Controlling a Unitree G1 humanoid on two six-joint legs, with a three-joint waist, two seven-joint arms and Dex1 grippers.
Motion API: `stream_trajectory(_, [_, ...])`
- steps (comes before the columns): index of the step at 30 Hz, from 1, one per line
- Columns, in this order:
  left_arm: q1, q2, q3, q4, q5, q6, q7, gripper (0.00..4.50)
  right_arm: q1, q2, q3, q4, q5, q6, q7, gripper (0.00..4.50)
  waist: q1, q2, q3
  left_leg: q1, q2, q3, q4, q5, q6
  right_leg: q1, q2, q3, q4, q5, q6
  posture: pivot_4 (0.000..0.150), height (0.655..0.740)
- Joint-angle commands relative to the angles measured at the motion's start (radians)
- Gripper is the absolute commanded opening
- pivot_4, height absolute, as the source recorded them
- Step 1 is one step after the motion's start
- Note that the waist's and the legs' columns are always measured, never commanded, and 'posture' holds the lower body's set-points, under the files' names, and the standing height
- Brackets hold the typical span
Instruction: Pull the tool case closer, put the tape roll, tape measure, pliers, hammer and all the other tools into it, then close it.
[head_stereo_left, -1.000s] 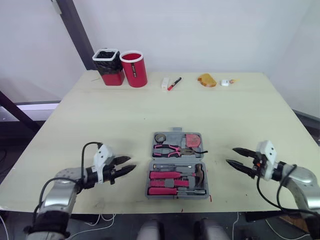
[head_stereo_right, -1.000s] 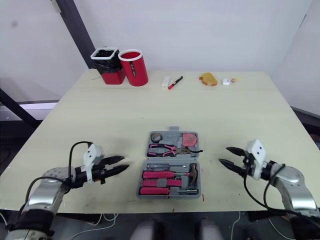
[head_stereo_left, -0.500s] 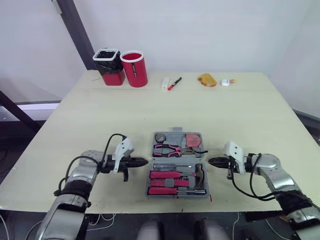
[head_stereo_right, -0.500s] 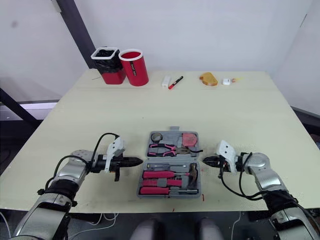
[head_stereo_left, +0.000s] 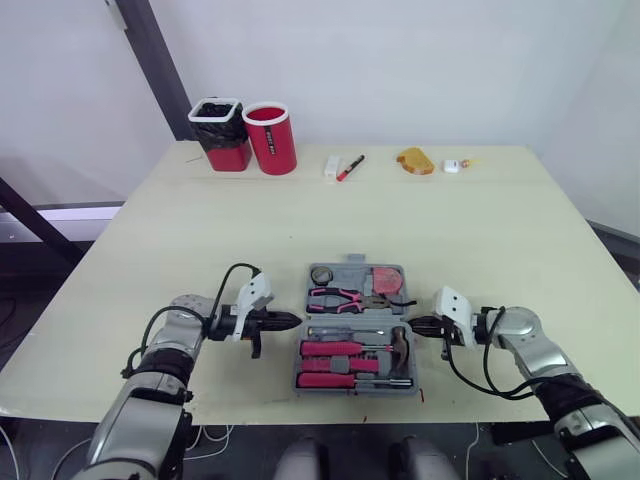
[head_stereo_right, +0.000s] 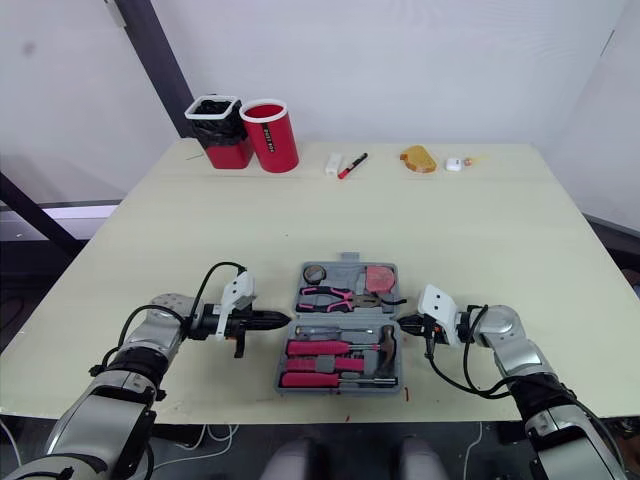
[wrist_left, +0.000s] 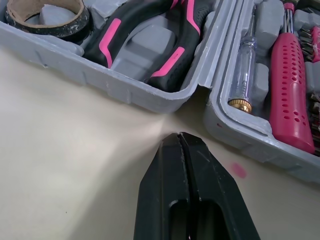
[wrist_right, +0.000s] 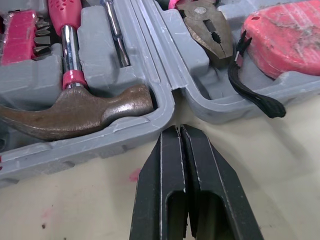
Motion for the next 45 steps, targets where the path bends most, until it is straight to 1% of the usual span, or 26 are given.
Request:
stream_trajectory(1, [-0.009,-0.016,-0.014,0.041,0.041,-0.014,0.024,0.00,-0.012,0.006,0.000,-0.006,-0.005,-0.027,-0.006,0.08,0.000,0.000,0.000,0.000,0.000,0.000,0.000,0.000,0.000,0.000,0.000,0.000,0.000,0.000,0.000,0.150,0.7400])
stream_trajectory(8, [-0.024,-0.035,-0.020,0.070,0.058,-0.033,0.017,0.00,-0.010,0.013,0.002,-0.008,-0.014,-0.032,-0.010,0.08,0.000,0.000,0.000,0.000,0.000,0.000,0.000,0.000,0.000,0.000,0.000,0.000,0.000,0.000,0.000,0.150,0.7400])
stream_trajectory(23, [-0.013,-0.066,-0.042,0.066,0.081,-0.043,-0.012,0.00,-0.012,0.032,0.004,-0.011,-0.015,-0.037,-0.012,0.08,-0.002,0.001,-0.001,0.001,0.000,0.000,0.000,0.000,0.000,0.000,0.000,0.000,0.000,0.000,0.000,0.150,0.7400])
stream_trajectory(28, [0.007,-0.083,-0.051,0.034,0.078,-0.027,-0.038,0.00,-0.014,0.039,0.005,-0.009,-0.018,-0.039,-0.012,0.08,-0.002,0.003,-0.002,0.001,0.000,0.000,0.000,0.000,0.000,0.000,0.000,0.000,0.000,0.000,0.000,0.150,0.7400])
stream_trajectory(34, [0.012,-0.096,-0.049,0.024,0.080,-0.021,-0.027,0.00,-0.012,0.046,0.005,-0.014,-0.018,-0.038,-0.010,0.08,-0.002,0.003,-0.002,0.001,0.000,0.000,0.000,0.000,0.000,0.001,0.000,0.000,0.000,0.000,0.000,0.150,0.7400])
stream_trajectory(42, [0.026,-0.097,-0.052,0.002,0.077,-0.009,-0.033,0.00,-0.004,0.038,0.001,-0.027,-0.014,-0.035,0.001,0.08,-0.001,0.003,-0.002,0.001,0.000,0.000,0.000,0.000,0.000,0.001,0.000,0.000,0.000,0.000,0.000,0.150,0.7400])
stream_trajectory(45, [0.049,-0.092,-0.056,-0.039,0.069,0.012,-0.047,0.00,0.009,0.028,-0.001,-0.050,-0.005,-0.024,0.014,0.08,-0.001,0.003,-0.002,0.000,0.000,0.000,0.000,0.000,0.000,0.001,0.000,0.000,0.000,0.000,0.000,0.150,0.7400])
